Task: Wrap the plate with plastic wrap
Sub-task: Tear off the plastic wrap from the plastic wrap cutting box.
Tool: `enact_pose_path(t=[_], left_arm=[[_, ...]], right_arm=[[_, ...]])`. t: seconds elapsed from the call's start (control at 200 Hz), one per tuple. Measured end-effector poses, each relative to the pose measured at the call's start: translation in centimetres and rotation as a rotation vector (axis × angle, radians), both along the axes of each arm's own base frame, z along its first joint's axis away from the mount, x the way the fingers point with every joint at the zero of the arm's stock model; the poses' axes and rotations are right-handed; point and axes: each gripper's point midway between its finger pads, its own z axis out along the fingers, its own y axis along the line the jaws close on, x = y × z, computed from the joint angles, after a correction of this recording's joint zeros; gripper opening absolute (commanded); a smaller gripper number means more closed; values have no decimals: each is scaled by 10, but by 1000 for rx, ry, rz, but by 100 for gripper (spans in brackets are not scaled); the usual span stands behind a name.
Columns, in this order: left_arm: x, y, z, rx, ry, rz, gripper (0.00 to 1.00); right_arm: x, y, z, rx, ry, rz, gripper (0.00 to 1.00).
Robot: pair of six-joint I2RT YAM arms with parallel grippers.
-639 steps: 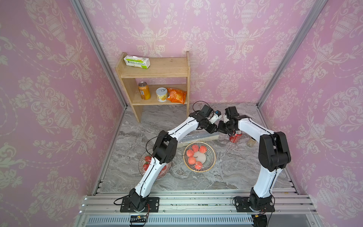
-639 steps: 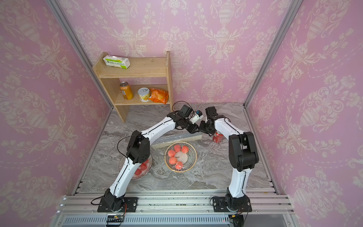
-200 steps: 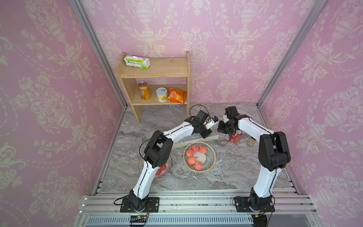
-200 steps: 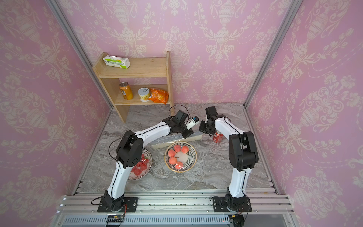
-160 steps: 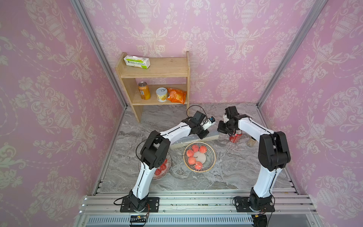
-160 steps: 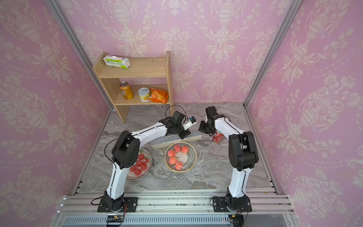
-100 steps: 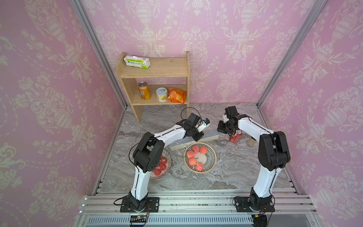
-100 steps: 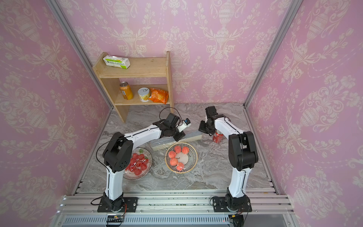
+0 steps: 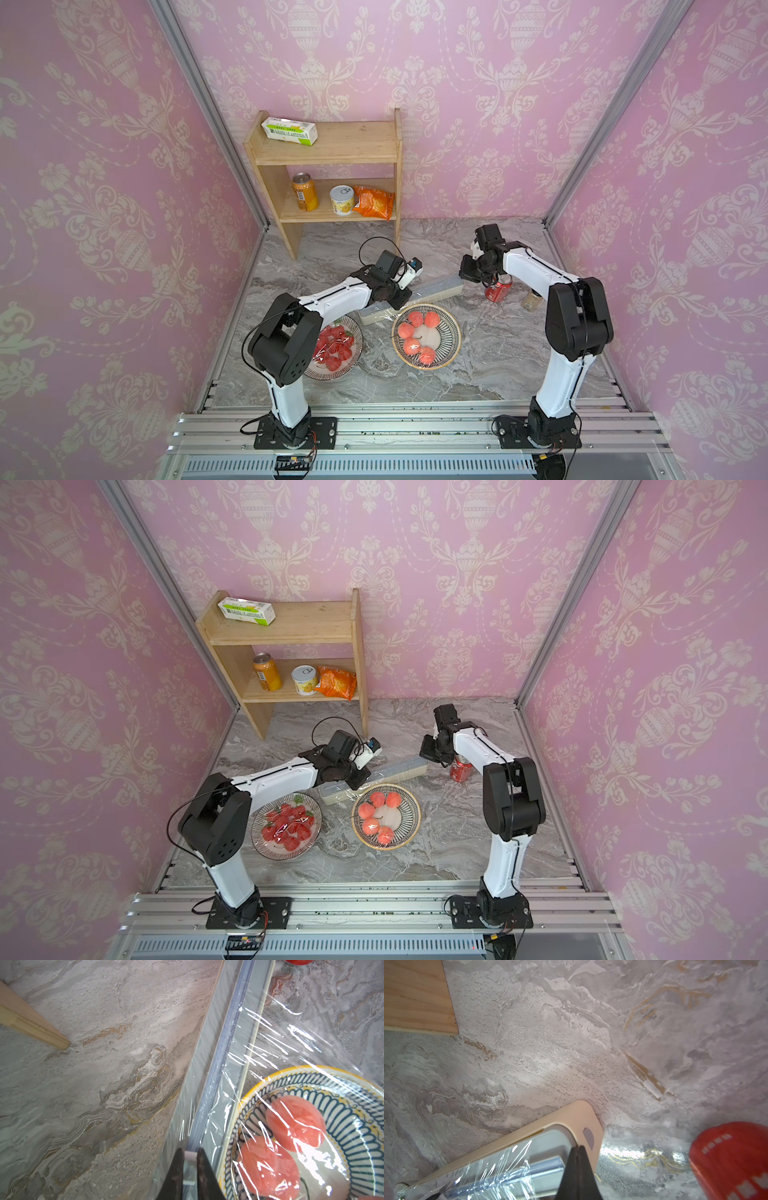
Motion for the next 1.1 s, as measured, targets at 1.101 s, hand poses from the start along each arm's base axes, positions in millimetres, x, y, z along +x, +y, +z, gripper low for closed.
enact_pose_path(t=[1.101], left_arm=[[3,35,33,-46,22,266,47]], right_arm=[[0,0,0,-1,5,4,3]])
